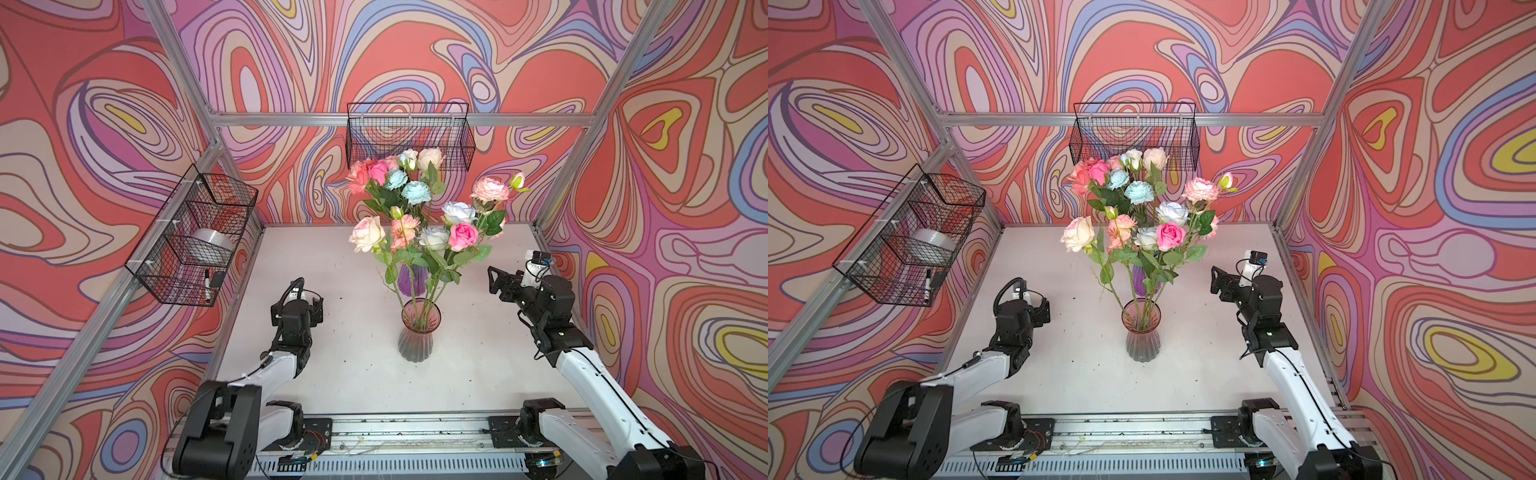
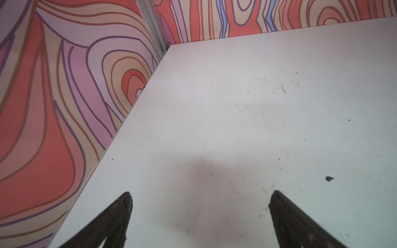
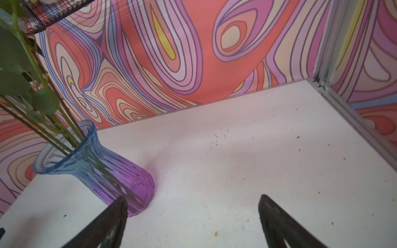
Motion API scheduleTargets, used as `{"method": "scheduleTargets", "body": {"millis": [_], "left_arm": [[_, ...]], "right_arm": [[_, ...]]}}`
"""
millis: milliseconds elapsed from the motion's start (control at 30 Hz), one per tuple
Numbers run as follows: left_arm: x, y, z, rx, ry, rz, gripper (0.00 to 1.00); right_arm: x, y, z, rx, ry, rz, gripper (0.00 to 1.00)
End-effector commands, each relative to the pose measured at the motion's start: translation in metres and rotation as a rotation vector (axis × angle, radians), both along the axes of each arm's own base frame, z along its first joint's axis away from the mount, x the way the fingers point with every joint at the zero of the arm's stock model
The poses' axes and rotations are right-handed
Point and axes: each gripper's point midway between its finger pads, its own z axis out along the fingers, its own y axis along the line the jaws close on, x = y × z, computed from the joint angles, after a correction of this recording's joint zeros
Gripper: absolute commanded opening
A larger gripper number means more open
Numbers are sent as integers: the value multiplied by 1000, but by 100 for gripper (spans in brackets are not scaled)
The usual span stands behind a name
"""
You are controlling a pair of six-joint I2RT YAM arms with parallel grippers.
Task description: Arrange the flowers into the vase
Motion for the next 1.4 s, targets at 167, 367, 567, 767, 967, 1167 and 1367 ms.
{"method": "scheduleTargets", "body": {"millis": [167, 367, 567, 767, 967, 1167, 1367], "left_arm": [[23, -14, 11, -42, -205, -80, 100], [38, -15, 3, -52, -98, -78, 100], [41, -10, 0, -71, -80, -69, 100], [41, -9, 0, -71, -80, -69, 100], [41, -10, 1, -71, -84, -70, 100], [41, -10, 1, -71, -84, -69, 100], [41, -10, 0, -70, -83, -70, 100]], "right_arm": [[4, -45, -61, -260, -124, -213, 98], [13, -31, -79, -204, -219, -151, 98], [31, -31, -115, -232, -203, -149, 98], [49, -28, -124, -245, -117, -129, 98], [73, -34, -139, -236, 17, -140, 98], [74, -35, -139, -231, 21, -138, 98], [74, -34, -139, -230, 21, -135, 98]]}}
